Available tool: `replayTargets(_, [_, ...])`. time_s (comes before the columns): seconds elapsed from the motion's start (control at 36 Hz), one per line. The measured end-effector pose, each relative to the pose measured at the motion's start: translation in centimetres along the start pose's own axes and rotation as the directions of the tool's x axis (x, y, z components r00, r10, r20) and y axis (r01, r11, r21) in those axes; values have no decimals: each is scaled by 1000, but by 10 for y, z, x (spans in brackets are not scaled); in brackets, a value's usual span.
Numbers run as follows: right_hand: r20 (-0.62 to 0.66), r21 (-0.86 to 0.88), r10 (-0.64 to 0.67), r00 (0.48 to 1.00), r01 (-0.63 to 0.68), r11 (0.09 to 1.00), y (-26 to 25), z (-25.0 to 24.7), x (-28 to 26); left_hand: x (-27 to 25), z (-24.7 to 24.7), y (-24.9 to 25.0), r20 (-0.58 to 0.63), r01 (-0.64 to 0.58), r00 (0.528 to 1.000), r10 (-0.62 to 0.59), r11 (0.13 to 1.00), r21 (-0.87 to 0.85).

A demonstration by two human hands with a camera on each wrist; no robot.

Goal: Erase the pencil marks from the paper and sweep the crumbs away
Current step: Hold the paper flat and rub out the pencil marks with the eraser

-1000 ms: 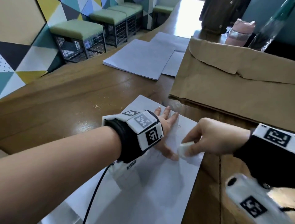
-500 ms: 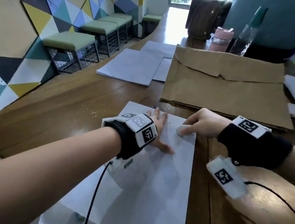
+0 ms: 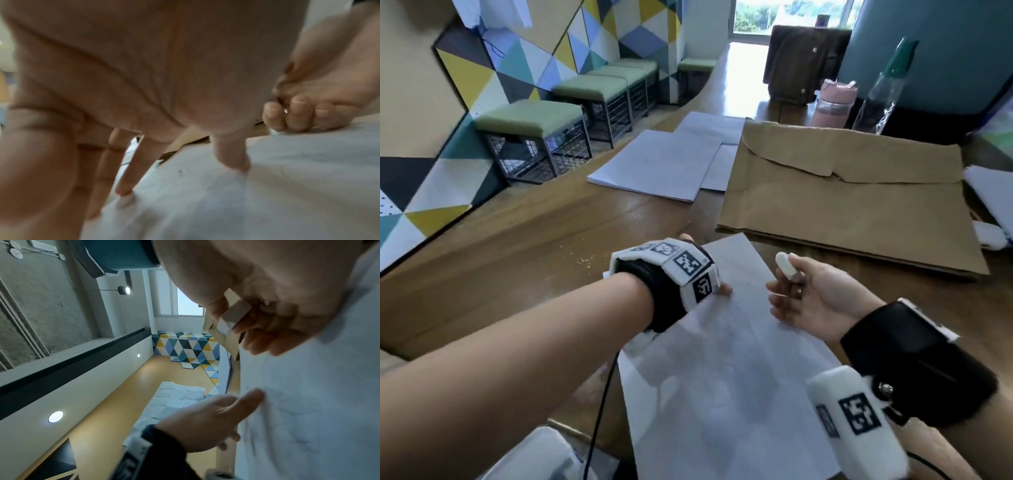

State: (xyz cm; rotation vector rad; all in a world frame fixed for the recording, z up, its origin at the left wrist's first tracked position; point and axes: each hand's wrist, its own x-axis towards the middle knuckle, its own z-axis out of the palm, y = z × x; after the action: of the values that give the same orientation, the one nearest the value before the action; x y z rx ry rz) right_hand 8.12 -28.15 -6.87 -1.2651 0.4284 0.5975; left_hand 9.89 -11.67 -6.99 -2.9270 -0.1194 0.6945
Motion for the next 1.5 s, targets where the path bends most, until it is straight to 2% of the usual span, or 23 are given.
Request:
replayTargets(0.11, [-63, 11, -31, 998, 31, 999, 5, -1, 10, -13, -9, -5, -116, -87, 988, 100, 990, 108])
replayTargets(0.17, [-67, 8, -43, 997, 43, 999, 7, -4, 14, -26, -7, 2, -140, -272, 947, 289, 954, 127])
replayTargets(0.25, [-43, -10, -54, 998, 53, 999, 9, -6, 18, -38, 8, 15, -78, -512, 850, 521, 852, 111])
replayTargets(0.33, [-33, -28, -51, 998, 51, 998, 10, -7, 22, -39, 22, 23, 30, -570, 821, 570, 818, 76])
replayTargets(0.39, [-37, -51, -50, 998, 48, 998, 10, -7, 23, -35, 24, 17, 101, -552, 832, 546, 833, 45])
replayTargets(0.44, [-38, -79, -48, 998, 44, 996, 11, -7, 23, -28, 23, -1, 103, -437, 895, 435, 899, 0])
replayTargets(0.5, [-36, -85, -40, 999, 37, 996, 11, -8, 23, -20, 23, -22, 74, -193, 977, 198, 979, -65])
replayTargets(0.53, [-34, -83, -37, 999, 34, 996, 11, -8, 23, -18, 23, -31, 57, -57, 996, 62, 995, -81])
replayTargets(0.58, [-26, -74, -34, 999, 32, 997, 11, -10, 23, -18, 23, -42, 56, 123, 991, -120, 991, -49])
replayTargets(0.64, [-17, -62, -36, 999, 35, 997, 11, -11, 24, -22, 22, -39, 30, 127, 991, -128, 992, 12])
replayTargets(0.72, [-15, -63, -39, 999, 38, 997, 11, -11, 26, -29, 16, -17, -30, -127, 991, 127, 992, 8])
replayTargets(0.78, [-5, -77, -48, 999, 47, 996, 12, -11, 26, -31, 12, 3, -14, -342, 940, 342, 939, -20])
replayTargets(0.83, [3, -90, -59, 998, 59, 994, 12, -11, 27, -27, 12, 17, 30, -453, 890, 455, 890, -46])
replayTargets(0.89, [-2, -81, -58, 998, 57, 995, 12, -11, 27, -21, 15, 12, 69, -410, 907, 415, 909, -77])
replayTargets(0.97, [-16, -53, -38, 999, 37, 998, 11, -12, 25, -15, 22, -22, 53, -129, 990, 133, 988, -83])
replayTargets(1.03, [-18, -41, -35, 999, 34, 999, 11, -13, 25, -13, 21, -48, 33, 69, 997, -69, 998, 9])
replayTargets(1.08, [-18, -37, -39, 999, 39, 999, 12, -12, 24, -18, 20, -62, 3, 105, 994, -106, 991, 77])
replayTargets(1.17, [-17, -40, -41, 999, 40, 998, 11, -12, 25, -39, 21, -47, -18, -158, 987, 161, 981, 111])
replayTargets(1.28, [-9, -50, -39, 999, 39, 998, 11, -12, 26, -70, 32, 1, 54, -537, 843, 535, 841, 68])
replayTargets(1.36, [-11, -44, -42, 999, 41, 998, 11, -11, 26, -73, 39, 18, 168, -645, 758, 631, 763, 46])
replayTargets(1.39, [-11, -43, -38, 999, 38, 998, 11, -11, 26, -71, 39, 16, 182, -631, 766, 616, 775, 32])
replayTargets(1.42, [-13, -40, -34, 999, 34, 999, 11, -11, 25, -66, 38, 10, 176, -584, 801, 572, 811, 20])
replayTargets(1.5, [-25, -22, -33, 999, 32, 999, 11, -12, 24, -45, 31, -30, 66, -265, 962, 265, 964, -16])
